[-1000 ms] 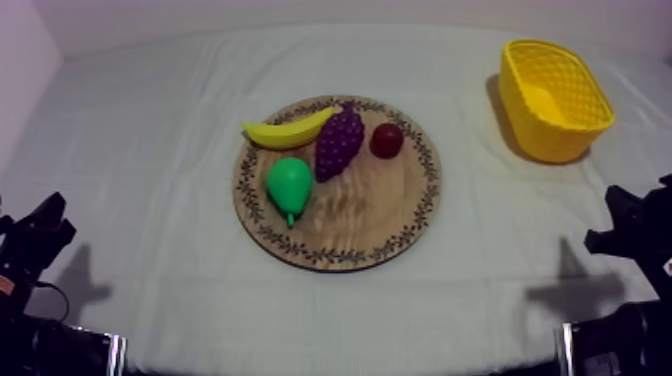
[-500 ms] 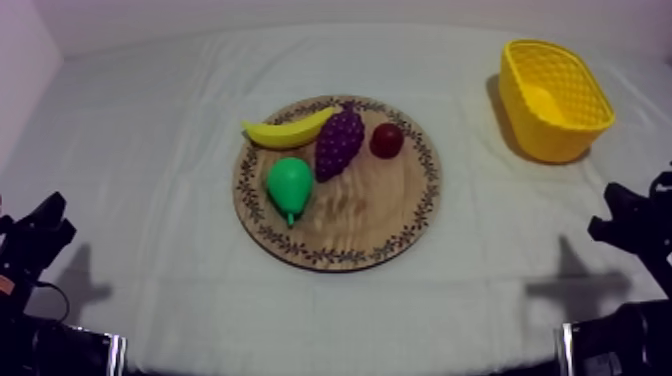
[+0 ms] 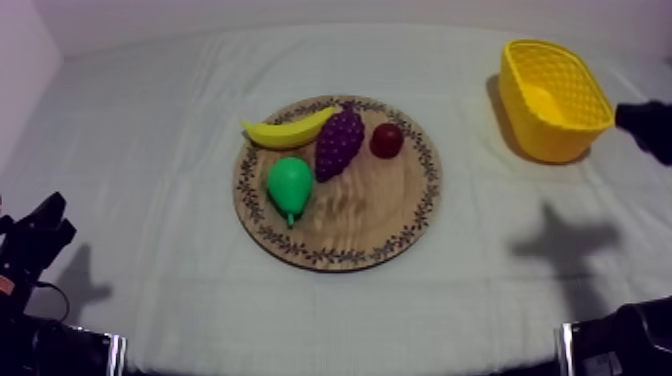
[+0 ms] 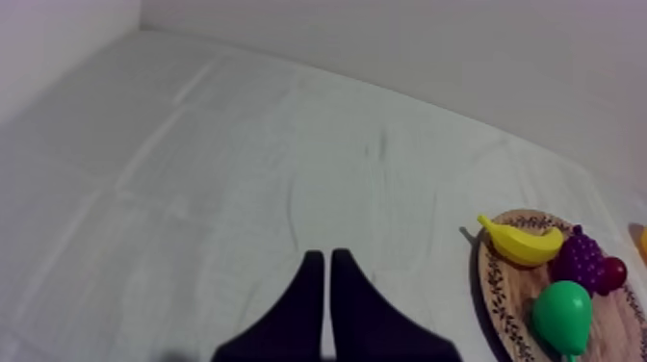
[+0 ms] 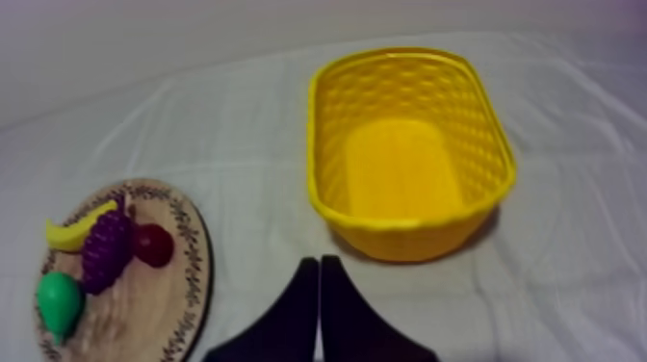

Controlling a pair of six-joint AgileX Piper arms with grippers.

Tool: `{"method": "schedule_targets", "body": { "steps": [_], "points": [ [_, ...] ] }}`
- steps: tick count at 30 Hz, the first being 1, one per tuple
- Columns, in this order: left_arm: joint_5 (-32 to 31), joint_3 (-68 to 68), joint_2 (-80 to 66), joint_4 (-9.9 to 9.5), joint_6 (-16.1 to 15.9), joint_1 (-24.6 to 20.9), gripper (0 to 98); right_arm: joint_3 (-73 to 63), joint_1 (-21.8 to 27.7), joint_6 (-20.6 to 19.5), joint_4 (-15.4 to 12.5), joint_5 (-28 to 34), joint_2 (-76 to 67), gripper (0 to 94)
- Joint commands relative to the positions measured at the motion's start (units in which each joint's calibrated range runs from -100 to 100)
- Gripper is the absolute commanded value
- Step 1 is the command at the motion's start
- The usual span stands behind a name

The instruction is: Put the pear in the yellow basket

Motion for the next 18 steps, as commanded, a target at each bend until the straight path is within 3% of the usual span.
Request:
{"method": "schedule_targets", "body": {
  "steps": [1, 9, 18],
  "points": [
    [0.01, -0.05, -0.02, -0.01, 0.00, 0.00, 0.1, -13.28, -1.25, -1.13, 0.08, 3.74, 8.66, 0.3],
    [0.01, -0.05, -0.02, -0.01, 0.00, 0.00, 0.1, -29.23, -10.12, -5.81, 2.18, 13.19, 21.11, 0.3],
    [0.01, -0.05, -0.02, -0.01, 0.00, 0.00, 0.1, -37.50, -19.11, -9.11, 2.87, 17.04, 33.21, 0.4]
  ]
}}
